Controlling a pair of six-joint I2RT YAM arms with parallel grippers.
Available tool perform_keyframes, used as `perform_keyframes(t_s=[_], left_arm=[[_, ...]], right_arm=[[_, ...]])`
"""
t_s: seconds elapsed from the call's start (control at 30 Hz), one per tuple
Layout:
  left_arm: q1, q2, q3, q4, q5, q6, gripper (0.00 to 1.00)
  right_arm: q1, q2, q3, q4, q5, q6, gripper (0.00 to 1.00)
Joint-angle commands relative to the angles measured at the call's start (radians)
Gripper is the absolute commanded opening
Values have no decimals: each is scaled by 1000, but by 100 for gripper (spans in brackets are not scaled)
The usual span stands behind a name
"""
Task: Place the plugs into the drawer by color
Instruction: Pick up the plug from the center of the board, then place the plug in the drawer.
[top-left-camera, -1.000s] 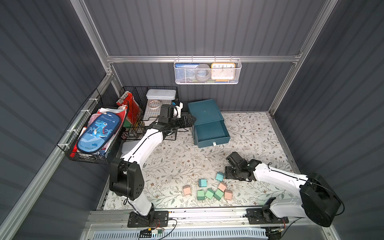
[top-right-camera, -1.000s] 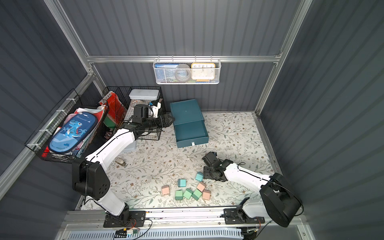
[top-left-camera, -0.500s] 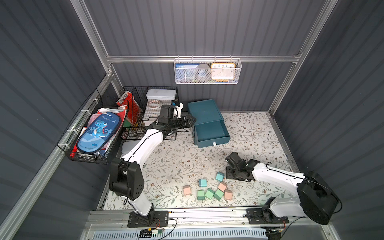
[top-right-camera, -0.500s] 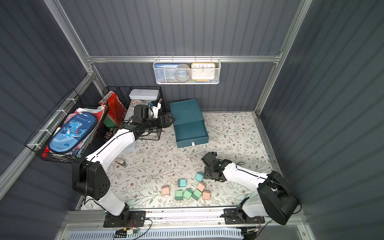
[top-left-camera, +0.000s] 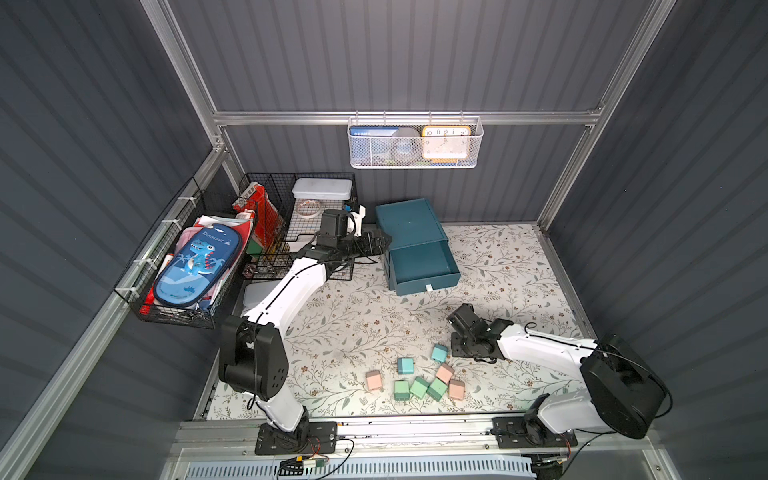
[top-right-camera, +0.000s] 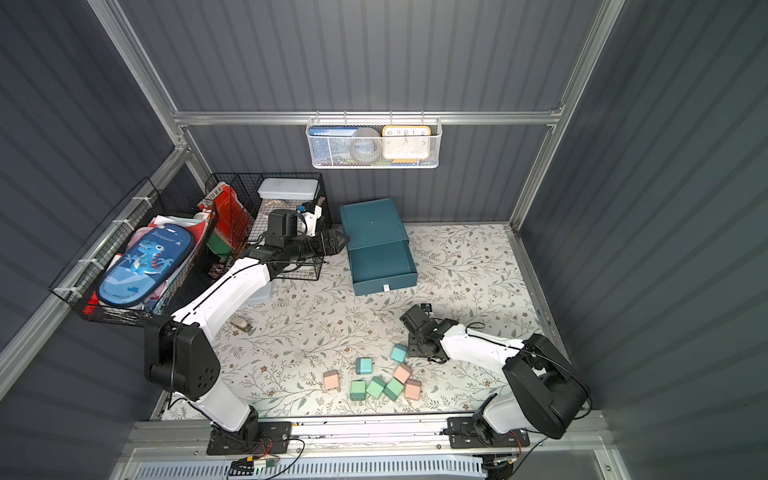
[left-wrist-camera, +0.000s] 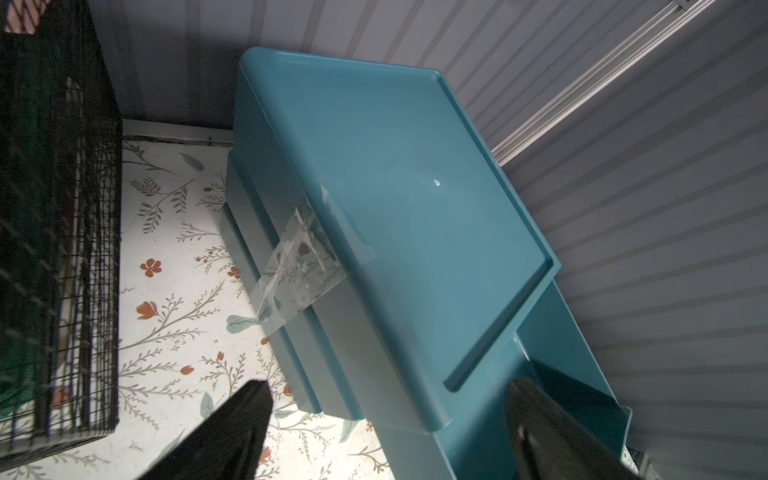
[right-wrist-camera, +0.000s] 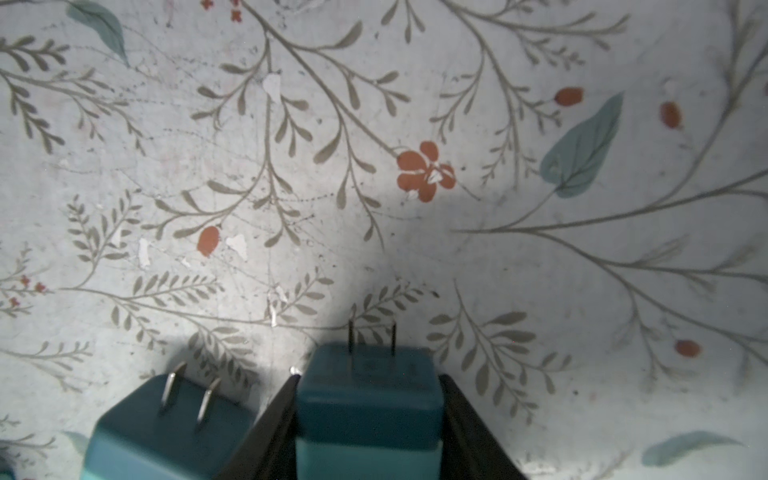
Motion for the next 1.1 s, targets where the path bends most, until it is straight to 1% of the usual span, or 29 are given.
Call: perform_keyframes(t_s=[0.0, 0.17, 0.3, 0.37, 0.47, 0.6, 0.67, 0.77, 0.93, 1.07], left_arm=[[1, -26, -8, -4, -17, 26, 93], [1, -19, -2, -15, -34, 25, 93], [1, 2, 16, -46, -61, 29, 93], [1, 12, 23, -61, -78, 34, 92], [1, 21, 27, -70, -91, 42, 92], [1, 32, 31, -71, -88, 49, 92], [1, 38, 34, -73, -83, 58, 92], [1, 43, 33, -72, -80, 63, 92], [1, 49, 39, -75, -78, 70, 92], [1, 39, 33, -64, -76, 71, 92]], right_arm=[[2, 0, 0, -42, 56, 17, 42], [-2, -120, 25, -141, 125, 21, 35], [-11, -245, 95, -221, 182, -26, 31], [-22, -294, 158, -268, 193, -69, 30], [-47, -310, 289, -352, 188, -140, 28], [-60, -245, 514, -430, 159, -246, 28], [-63, -171, 649, -464, 133, -295, 28], [-65, -67, 800, -477, 88, -343, 28], [-69, 82, 959, -469, 49, -394, 28], [-92, 170, 1012, -433, -3, -428, 28]])
